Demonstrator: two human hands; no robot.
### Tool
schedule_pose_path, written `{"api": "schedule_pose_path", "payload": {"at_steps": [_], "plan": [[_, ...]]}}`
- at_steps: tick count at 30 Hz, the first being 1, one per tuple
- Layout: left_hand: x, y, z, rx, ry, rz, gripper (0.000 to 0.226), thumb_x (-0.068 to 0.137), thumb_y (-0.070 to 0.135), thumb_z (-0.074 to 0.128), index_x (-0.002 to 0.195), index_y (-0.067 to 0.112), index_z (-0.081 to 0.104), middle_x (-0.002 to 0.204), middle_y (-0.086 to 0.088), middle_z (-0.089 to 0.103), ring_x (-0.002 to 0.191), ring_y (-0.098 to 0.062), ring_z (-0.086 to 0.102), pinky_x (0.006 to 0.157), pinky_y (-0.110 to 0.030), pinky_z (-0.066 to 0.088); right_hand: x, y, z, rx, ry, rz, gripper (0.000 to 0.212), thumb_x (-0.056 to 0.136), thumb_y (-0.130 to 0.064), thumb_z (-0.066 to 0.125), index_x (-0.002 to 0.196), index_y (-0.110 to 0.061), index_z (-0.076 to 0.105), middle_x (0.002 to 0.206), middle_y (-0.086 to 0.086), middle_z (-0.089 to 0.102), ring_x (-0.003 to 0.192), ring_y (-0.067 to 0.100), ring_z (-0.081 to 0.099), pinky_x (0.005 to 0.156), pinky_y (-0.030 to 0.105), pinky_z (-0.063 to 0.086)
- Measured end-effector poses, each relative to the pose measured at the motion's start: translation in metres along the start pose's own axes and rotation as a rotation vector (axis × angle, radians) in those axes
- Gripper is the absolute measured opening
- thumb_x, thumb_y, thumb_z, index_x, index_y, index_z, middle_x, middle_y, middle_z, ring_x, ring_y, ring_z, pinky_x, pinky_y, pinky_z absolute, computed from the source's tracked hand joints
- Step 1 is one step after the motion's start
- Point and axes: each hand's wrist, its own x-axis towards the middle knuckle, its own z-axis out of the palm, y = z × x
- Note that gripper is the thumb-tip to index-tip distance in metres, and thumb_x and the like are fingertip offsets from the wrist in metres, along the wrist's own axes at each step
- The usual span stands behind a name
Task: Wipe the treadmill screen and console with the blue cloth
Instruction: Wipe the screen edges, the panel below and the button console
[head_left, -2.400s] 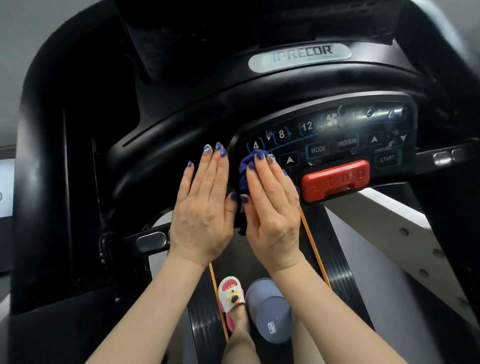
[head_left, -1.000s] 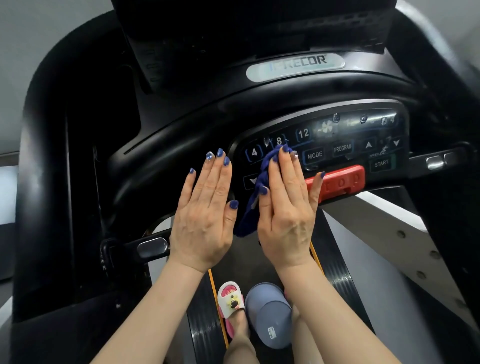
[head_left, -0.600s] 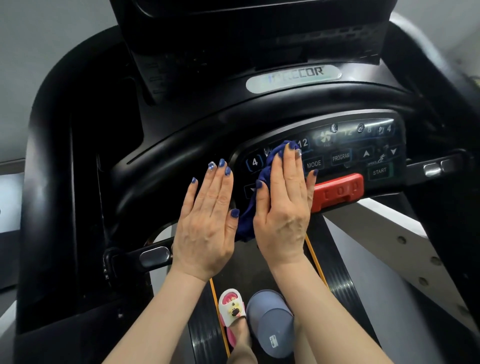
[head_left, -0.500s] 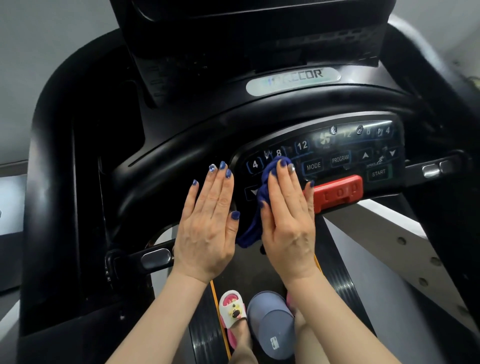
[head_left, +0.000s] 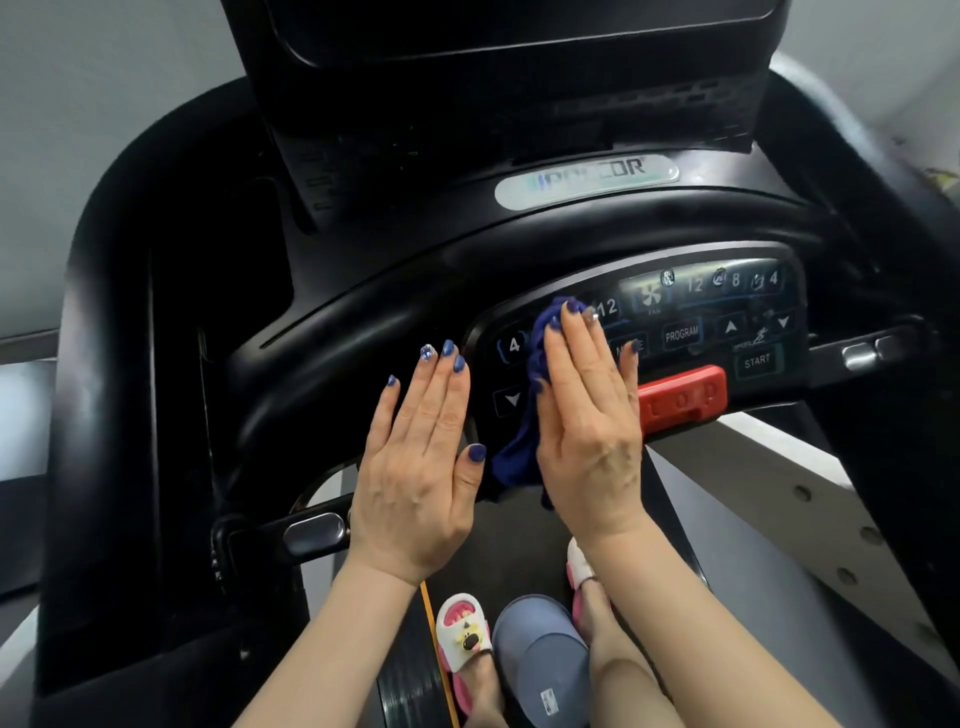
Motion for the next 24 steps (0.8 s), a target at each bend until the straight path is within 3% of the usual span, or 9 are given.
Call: {"api": "schedule_pose_path", "payload": {"at_steps": [2, 7, 12, 17, 24], "plan": [[0.000, 0.000, 0.000, 0.005, 0.002, 0.004, 0.057, 0.107, 0.034, 0.020, 0.153, 0.001, 0.025, 0.162, -0.013, 0.026, 0.151, -0.025, 0.022, 0.123, -0.048, 0.019, 0.011, -0.013, 0.008, 0.037, 0.036, 0.067, 0.036, 0.104, -0.016, 0.044, 0.134, 0.001, 0.054, 0.146, 0.016, 0.047, 0.140, 0.028, 0.039, 0.120, 0.049, 0.023], [-0.001, 0.000, 0.000, 0.005, -0.009, 0.008, 0.058, 0.108, 0.036, 0.018, 0.153, 0.001, 0.025, 0.161, -0.014, 0.026, 0.151, -0.025, 0.022, 0.123, -0.049, 0.019, -0.008, 0.008, -0.009, 0.000, -0.113, -0.172, 0.036, 0.104, -0.016, 0.049, 0.137, -0.005, 0.050, 0.148, 0.013, 0.045, 0.141, 0.025, 0.038, 0.119, 0.052, 0.023], [0.000, -0.001, 0.000, 0.017, 0.009, 0.015, 0.058, 0.107, 0.036, 0.019, 0.152, 0.000, 0.026, 0.161, -0.014, 0.028, 0.151, -0.026, 0.023, 0.123, -0.048, 0.019, 0.015, -0.015, 0.006, 0.107, -0.037, -0.028, 0.038, 0.104, -0.022, 0.048, 0.134, -0.001, 0.055, 0.147, 0.014, 0.046, 0.141, 0.027, 0.039, 0.120, 0.050, 0.022], [-0.001, 0.000, 0.000, -0.002, 0.007, 0.018, 0.059, 0.108, 0.037, 0.017, 0.152, 0.000, 0.028, 0.160, -0.014, 0.029, 0.151, -0.025, 0.024, 0.123, -0.049, 0.020, 0.002, 0.002, -0.008, 0.055, -0.129, -0.206, 0.035, 0.103, -0.023, 0.052, 0.135, -0.009, 0.054, 0.147, 0.008, 0.046, 0.141, 0.022, 0.039, 0.119, 0.050, 0.022], [-0.001, -0.002, 0.000, 0.008, 0.008, 0.023, 0.058, 0.107, 0.036, 0.017, 0.152, 0.000, 0.028, 0.160, -0.014, 0.029, 0.151, -0.026, 0.025, 0.123, -0.048, 0.019, 0.018, -0.016, 0.006, 0.127, -0.056, -0.095, 0.034, 0.102, -0.015, 0.051, 0.134, -0.004, 0.057, 0.145, 0.011, 0.049, 0.140, 0.025, 0.040, 0.120, 0.050, 0.021]]}}
